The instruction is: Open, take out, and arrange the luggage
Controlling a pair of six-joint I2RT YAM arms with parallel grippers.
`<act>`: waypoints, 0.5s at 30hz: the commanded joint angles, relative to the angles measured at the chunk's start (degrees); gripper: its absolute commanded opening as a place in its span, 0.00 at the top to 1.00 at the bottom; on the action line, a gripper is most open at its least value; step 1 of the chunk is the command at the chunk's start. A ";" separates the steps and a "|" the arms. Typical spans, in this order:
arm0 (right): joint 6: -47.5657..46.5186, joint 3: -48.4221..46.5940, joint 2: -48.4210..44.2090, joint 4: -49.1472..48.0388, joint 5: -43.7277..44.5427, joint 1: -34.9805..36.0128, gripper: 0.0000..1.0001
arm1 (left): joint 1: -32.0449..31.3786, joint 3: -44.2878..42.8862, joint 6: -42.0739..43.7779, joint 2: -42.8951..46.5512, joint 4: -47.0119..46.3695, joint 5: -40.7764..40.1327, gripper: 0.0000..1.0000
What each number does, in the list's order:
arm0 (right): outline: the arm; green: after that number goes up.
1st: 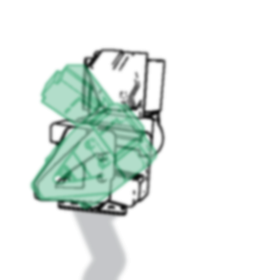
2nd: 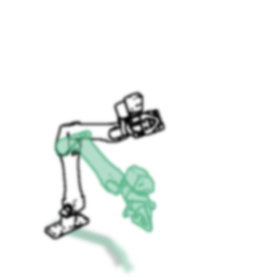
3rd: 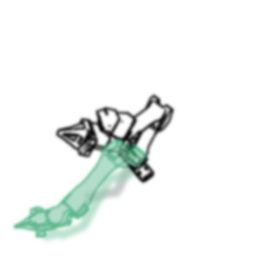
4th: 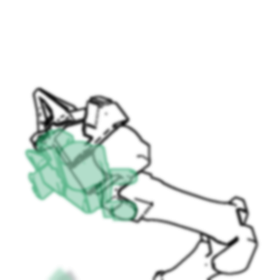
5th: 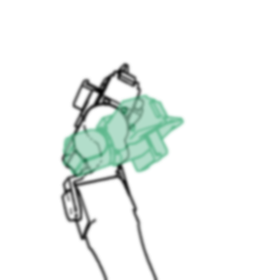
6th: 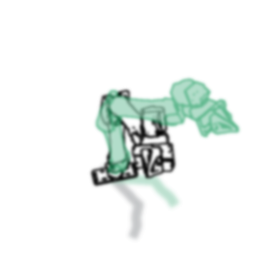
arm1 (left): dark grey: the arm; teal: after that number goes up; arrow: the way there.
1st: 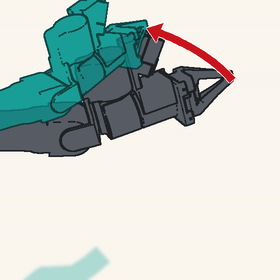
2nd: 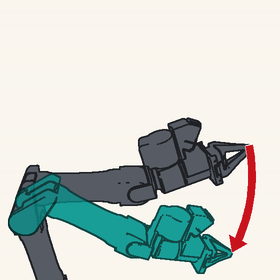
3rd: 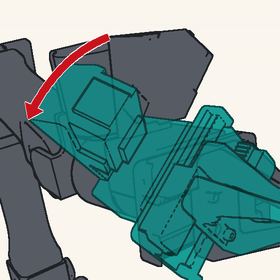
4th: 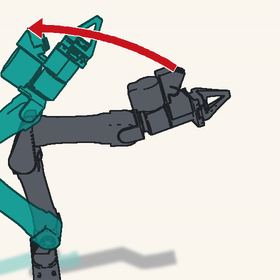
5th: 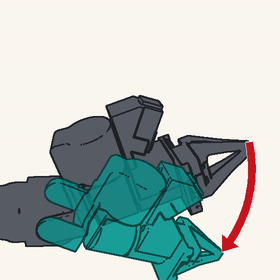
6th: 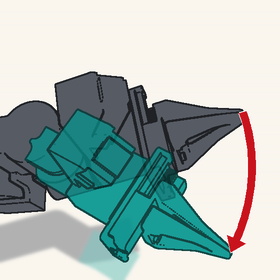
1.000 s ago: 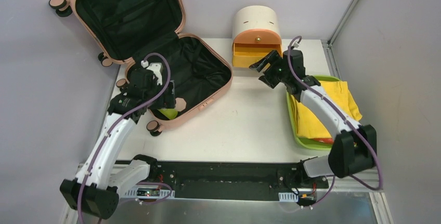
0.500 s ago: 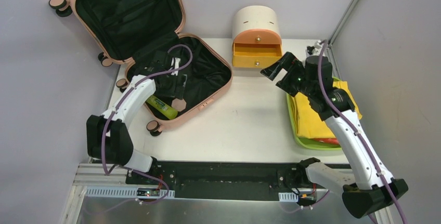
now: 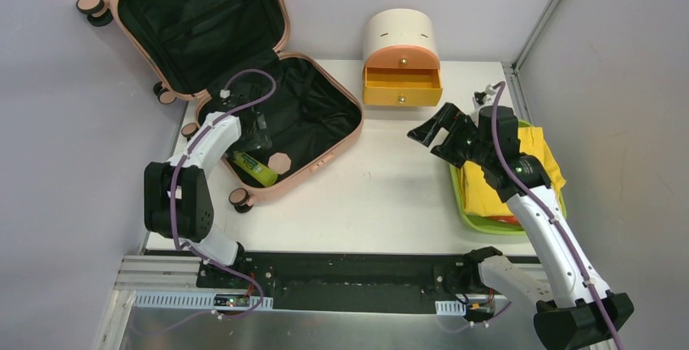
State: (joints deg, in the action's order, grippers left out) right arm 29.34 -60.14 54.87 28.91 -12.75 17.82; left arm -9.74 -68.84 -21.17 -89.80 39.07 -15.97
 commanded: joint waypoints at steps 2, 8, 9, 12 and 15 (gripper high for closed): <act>1.35 3.43 -4.15 -4.41 -6.01 -0.07 0.02 | 2.88 1.82 -12.83 -0.82 1.45 -6.32 0.23; -0.43 2.22 -5.60 -1.88 -3.87 -0.07 0.02 | 2.80 4.30 -25.48 -4.43 1.37 -7.01 0.22; -0.83 1.93 -5.69 -1.26 -3.09 -0.14 0.01 | 2.67 4.75 -28.42 -5.37 1.44 -6.83 0.23; -1.43 0.50 -5.57 0.53 -0.74 -0.08 0.01 | 2.07 5.31 -32.51 -7.21 1.45 -5.99 0.34; 0.44 -2.85 -4.83 4.54 1.76 -0.11 0.01 | 1.83 5.39 -33.88 -6.10 1.54 -4.09 0.44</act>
State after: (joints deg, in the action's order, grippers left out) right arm 29.30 -57.23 49.95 29.61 -14.85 17.82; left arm -7.20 -63.96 -47.83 -97.12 38.81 -21.26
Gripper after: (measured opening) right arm 0.987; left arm 0.622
